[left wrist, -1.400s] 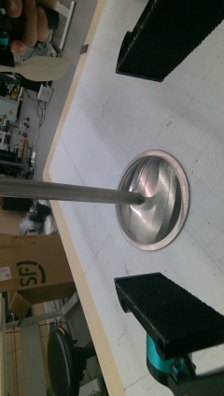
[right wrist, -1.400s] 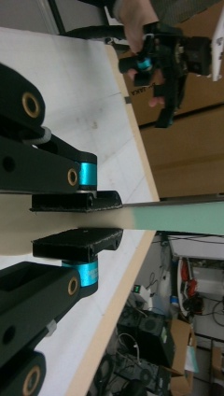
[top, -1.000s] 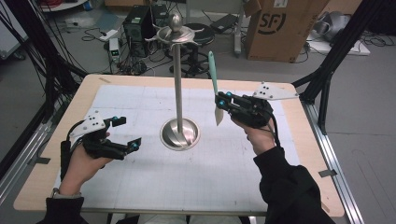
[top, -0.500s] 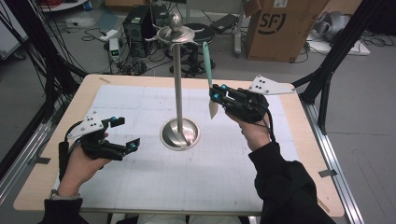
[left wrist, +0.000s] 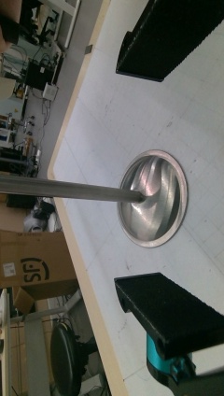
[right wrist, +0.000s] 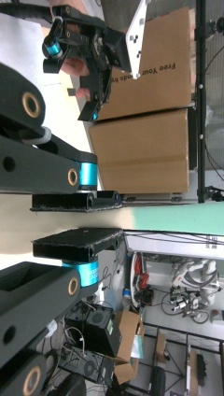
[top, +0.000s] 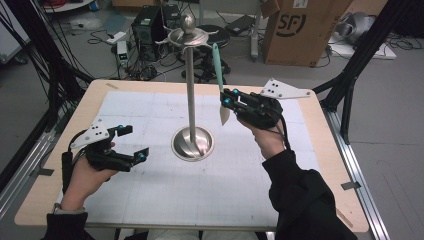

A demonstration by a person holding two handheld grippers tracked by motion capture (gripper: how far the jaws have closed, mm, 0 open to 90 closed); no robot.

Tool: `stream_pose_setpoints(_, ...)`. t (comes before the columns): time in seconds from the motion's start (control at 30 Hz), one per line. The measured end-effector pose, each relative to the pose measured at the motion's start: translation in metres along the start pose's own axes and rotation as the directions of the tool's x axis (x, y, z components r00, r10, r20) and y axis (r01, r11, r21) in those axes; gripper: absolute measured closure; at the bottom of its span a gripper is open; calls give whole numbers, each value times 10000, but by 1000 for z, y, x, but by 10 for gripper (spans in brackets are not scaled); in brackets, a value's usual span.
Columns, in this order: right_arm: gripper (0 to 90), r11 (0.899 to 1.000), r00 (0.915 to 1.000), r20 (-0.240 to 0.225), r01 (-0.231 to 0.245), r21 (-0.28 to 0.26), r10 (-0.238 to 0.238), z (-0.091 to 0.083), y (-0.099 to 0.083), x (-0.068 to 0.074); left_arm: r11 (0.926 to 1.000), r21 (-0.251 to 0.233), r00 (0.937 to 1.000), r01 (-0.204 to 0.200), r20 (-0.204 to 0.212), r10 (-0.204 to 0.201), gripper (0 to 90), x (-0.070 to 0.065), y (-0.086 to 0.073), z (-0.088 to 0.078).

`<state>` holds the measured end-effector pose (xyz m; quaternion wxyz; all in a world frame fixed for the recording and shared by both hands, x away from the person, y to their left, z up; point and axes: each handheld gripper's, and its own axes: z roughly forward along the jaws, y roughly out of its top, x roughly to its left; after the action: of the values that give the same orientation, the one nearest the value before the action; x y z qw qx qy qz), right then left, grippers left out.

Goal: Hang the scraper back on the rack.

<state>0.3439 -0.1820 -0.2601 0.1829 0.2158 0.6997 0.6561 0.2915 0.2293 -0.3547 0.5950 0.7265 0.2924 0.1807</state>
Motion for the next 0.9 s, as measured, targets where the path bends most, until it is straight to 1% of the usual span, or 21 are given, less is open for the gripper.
stream_pose_setpoints(0.17, 803, 10000, 9999, 127, 39, 6, -39, 2, -1, -1, 10000, 7, 10000, -8, -1, 8, 17, 0, 0, 0)
stream_pose_setpoints(0.2, 803, 10000, 9999, 112, -12, 30, 12, 3, -1, -1, 10000, 7, 10000, -4, 2, 4, 17, 0, 0, 0)
stream_pose_setpoints(0.33, 802, 9998, 9999, 157, 63, 203, -67, 7, -3, 0, 10000, 9, 10000, 0, 6, 0, 17, 0, 0, 0)
stream_pose_setpoints(0.57, 786, 9998, 9998, 189, 82, 183, -86, 12, -5, 0, 10000, -10, 10000, -7, -9, 7, 17, 1, 0, -2)
stream_pose_setpoints(0.6, 765, 9999, 9998, 180, 59, 156, -62, 12, -5, 0, 10000, -26, 10000, 1, -4, -1, 17, 1, 0, -2)
stream_pose_setpoints(0.77, 581, 9998, 9993, 298, -210, -8, 210, 10, -7, 0, 9999, -113, 10000, 10, -44, -10, 17, 1, 1, -4)
stream_pose_setpoints(0.87, 483, 9995, 9985, 455, -319, 28, 317, 7, -12, -1, 10000, -82, 10000, -13, -46, 13, 17, 1, 1, -4)
stream_pose_setpoints(0.9, 453, 9992, 9984, 428, -386, 77, 382, 5, -14, -2, 9999, -109, 10000, 7, -9, -7, 17, 1, 1, -4)
